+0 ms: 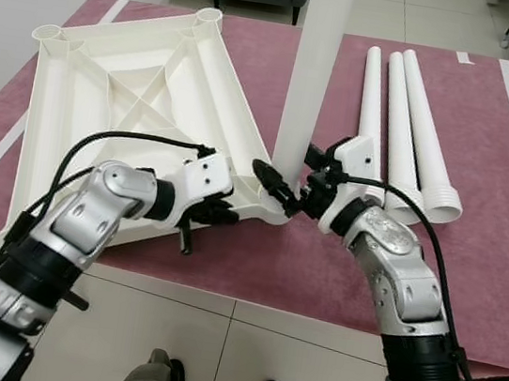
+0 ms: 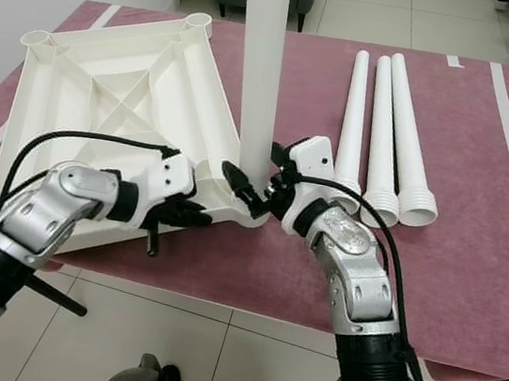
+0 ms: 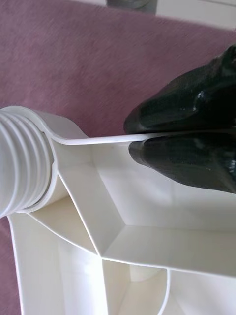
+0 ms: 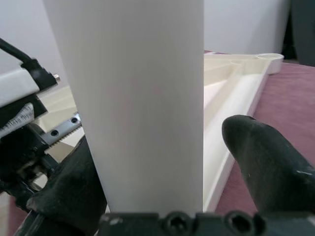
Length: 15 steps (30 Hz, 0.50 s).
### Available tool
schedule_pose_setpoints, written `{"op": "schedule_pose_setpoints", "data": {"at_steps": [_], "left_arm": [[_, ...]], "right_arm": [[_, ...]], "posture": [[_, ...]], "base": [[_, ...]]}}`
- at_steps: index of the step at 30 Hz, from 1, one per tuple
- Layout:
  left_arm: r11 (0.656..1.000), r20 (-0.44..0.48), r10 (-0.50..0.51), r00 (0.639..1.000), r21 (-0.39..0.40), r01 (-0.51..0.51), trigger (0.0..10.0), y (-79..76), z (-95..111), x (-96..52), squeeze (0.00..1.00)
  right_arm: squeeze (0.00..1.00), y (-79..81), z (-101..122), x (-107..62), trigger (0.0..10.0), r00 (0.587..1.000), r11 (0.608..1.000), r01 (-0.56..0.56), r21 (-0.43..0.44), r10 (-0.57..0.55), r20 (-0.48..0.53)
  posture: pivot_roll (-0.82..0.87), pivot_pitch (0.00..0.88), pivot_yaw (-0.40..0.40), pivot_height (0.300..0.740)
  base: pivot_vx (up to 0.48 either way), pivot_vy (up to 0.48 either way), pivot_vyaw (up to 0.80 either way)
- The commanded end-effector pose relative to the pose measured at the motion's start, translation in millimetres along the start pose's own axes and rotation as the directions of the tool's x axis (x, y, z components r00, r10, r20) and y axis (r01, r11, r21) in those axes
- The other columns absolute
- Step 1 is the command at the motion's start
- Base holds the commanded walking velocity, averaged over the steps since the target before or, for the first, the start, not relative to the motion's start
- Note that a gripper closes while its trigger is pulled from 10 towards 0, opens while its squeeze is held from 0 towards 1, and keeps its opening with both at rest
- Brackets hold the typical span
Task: Building children table
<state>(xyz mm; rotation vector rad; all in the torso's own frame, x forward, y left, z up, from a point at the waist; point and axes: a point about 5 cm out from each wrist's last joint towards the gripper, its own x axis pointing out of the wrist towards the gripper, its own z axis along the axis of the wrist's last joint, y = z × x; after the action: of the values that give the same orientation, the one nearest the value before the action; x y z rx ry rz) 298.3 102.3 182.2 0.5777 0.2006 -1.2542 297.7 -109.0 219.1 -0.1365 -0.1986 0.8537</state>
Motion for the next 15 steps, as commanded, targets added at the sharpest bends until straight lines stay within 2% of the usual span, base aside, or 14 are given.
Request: {"op": "schedule_pose_setpoints", "data": {"at_steps": [1,2,5,9,10,11,12,15], "left_arm": [[0.990,0.058,-0.095,0.994,0.105,0.089,10.0,-6.3,16,-10.1,0.00],[0.990,0.058,-0.095,0.994,0.105,0.089,10.0,-6.3,16,-10.1,0.00],[0.986,0.058,-0.129,0.990,0.117,0.122,10.0,-12.5,16,-17.8,0.00],[0.987,0.054,-0.121,0.991,0.112,0.114,10.0,-12.2,15,-19.5,0.00],[0.988,0.057,-0.116,0.992,0.109,0.110,10.0,-11.9,16,-19.6,0.00],[0.989,0.061,-0.113,0.992,0.107,0.106,10.0,-11.6,16,-19.3,0.00],[0.990,0.066,-0.108,0.992,0.104,0.100,10.0,-11.2,17,-18.3,0.00],[0.991,0.082,-0.094,0.992,0.098,0.086,10.0,-9.4,19,-14.8,0.00]], "right_arm": [[0.00,13.4,2,-0.6,10.0,0.993,0.993,-0.116,0.026,0.116,0.010],[0.00,13.4,2,-0.6,10.0,0.993,0.993,-0.116,0.026,0.116,0.010],[0.00,32.3,1,-2.3,10.0,0.963,0.961,-0.271,0.050,0.271,0.001],[0.00,43.0,-2,-4.5,10.0,0.939,0.938,-0.343,0.058,0.344,-0.010],[0.00,46.9,-5,-5.6,8.9,0.930,0.929,-0.365,0.062,0.367,-0.017],[0.00,48.7,-7,-6.2,6.7,0.926,0.925,-0.375,0.064,0.377,-0.022],[0.00,49.6,-9,-6.8,0.0,0.925,0.924,-0.377,0.068,0.379,-0.031],[0.00,47.2,-17,-5.9,0.0,0.939,0.940,-0.334,0.066,0.338,-0.063]], "posture": [[0.04,0.141,0.095,0.740],[0.04,0.141,0.095,0.740],[0.04,0.141,0.093,0.740],[0.04,0.142,0.093,0.740],[0.04,0.143,0.092,0.740],[0.04,0.144,0.093,0.740],[0.04,0.144,0.093,0.740],[0.03,0.146,0.095,0.740]], "base": [[0.000,0.000,0.00],[0.000,0.000,0.00],[0.000,0.000,0.00],[0.000,0.000,0.00],[0.000,0.000,0.00],[0.000,0.000,0.00],[0.000,0.000,0.00],[0.000,0.000,0.00]]}}
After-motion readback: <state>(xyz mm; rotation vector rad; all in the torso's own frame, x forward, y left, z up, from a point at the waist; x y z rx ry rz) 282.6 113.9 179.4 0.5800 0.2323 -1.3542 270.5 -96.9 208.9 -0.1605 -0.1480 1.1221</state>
